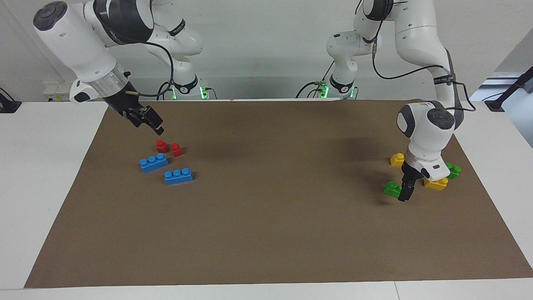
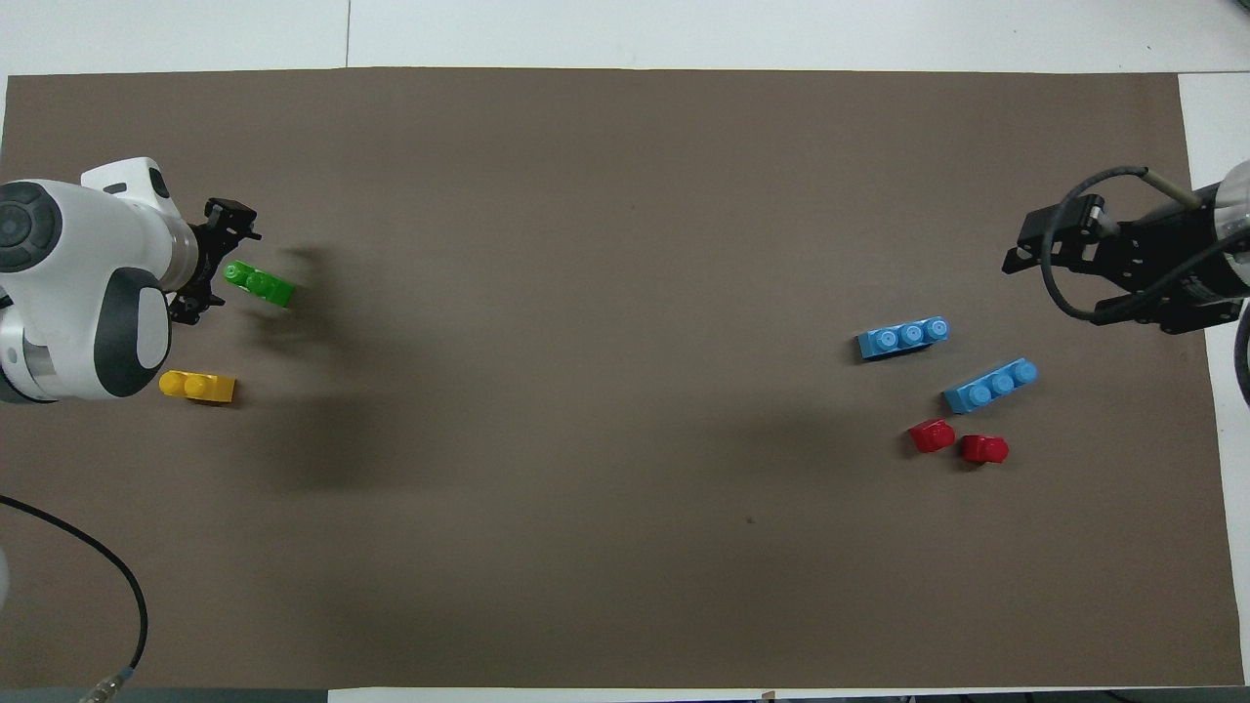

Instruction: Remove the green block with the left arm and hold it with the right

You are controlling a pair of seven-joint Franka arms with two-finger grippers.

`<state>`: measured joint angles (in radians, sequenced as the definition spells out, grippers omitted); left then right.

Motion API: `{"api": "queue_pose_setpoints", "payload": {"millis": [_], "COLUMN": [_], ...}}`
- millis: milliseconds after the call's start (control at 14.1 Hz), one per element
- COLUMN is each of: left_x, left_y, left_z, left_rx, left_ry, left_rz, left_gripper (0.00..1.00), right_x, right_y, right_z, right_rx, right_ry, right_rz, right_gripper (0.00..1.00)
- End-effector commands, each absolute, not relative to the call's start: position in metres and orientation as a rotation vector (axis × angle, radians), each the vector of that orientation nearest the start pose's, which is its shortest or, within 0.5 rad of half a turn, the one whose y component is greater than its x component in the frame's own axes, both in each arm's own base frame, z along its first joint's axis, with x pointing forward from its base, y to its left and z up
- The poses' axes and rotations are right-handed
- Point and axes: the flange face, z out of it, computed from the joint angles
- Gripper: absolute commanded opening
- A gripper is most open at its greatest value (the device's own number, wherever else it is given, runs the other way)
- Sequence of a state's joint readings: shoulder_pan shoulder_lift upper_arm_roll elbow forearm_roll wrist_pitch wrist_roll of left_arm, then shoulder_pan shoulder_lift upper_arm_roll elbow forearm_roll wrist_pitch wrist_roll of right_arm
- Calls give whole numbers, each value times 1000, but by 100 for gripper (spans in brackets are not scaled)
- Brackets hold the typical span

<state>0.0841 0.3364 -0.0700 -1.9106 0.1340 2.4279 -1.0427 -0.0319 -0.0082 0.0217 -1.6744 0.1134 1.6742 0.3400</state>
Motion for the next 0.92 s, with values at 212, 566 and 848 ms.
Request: {"api": "queue_pose_setpoints", "payload": {"millis": [212, 566, 848], "left_x": [633, 616, 580], "left_y": [1, -20, -27], "left_z": [420, 496, 552], "left_rx": [-2899, -2997, -3077], "left_ry": [-1031, -548, -169], "left_rz": [-239, -155, -64], "left_gripper": [100, 100, 100], "right_x": [550, 545, 544], "right_y": [-4, -8, -11], "right_z": [610, 611, 609], "right_rx": [-3154, -3149, -3148], "right_ry": [46, 70, 80], "right_rz": [53, 70, 84], "right_gripper": [100, 100, 100]}}
